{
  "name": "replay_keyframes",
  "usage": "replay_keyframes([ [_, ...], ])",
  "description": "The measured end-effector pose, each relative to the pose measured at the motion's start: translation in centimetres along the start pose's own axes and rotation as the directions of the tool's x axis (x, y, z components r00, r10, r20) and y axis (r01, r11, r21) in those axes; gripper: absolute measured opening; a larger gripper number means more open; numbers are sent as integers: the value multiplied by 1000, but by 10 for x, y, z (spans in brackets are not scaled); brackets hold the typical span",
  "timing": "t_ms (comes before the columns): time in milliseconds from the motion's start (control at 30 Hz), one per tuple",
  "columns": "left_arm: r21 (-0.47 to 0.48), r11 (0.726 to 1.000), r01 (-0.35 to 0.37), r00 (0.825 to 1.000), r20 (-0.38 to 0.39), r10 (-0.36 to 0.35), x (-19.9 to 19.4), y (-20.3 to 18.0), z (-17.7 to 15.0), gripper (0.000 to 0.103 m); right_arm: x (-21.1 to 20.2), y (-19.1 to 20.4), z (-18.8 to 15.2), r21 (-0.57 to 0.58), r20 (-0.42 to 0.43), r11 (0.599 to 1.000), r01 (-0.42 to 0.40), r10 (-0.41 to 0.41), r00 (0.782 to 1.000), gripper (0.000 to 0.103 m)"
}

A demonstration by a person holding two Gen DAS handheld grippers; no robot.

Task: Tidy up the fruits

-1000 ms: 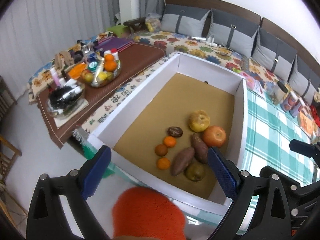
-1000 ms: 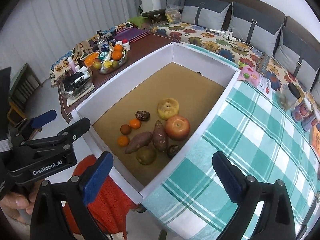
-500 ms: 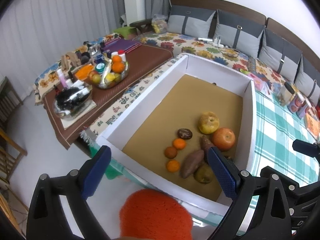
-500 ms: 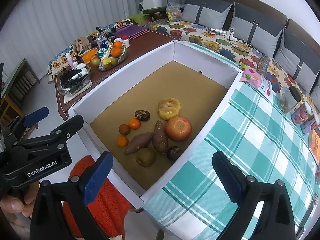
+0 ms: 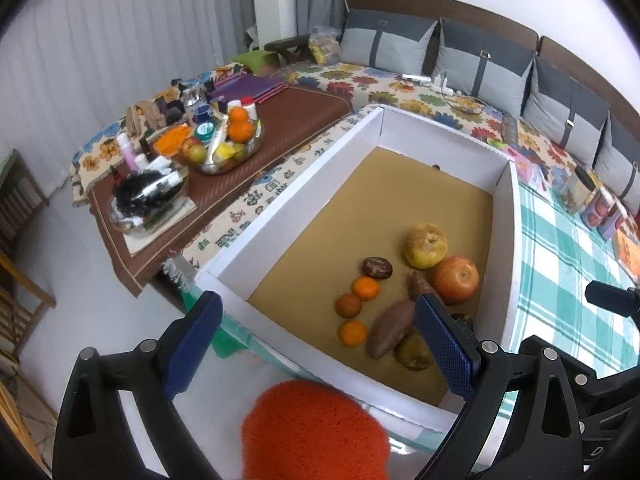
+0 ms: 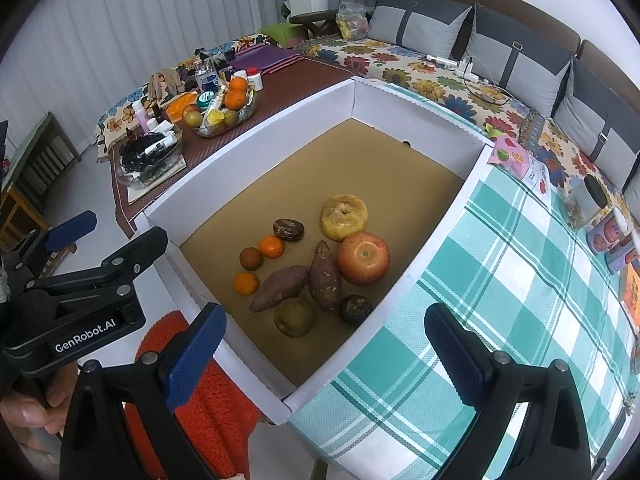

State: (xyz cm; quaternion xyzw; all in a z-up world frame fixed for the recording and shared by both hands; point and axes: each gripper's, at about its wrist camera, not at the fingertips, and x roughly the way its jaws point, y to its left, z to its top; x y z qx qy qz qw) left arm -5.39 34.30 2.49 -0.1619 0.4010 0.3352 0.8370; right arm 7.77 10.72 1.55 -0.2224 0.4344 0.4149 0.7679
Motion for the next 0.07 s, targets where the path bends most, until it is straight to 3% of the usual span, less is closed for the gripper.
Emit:
replay_keyframes([
  [67, 3, 1000, -2, 1000, 5, 2, -1, 0, 0, 98, 3, 1, 0, -6, -1, 1000, -1, 1, 1000, 99],
])
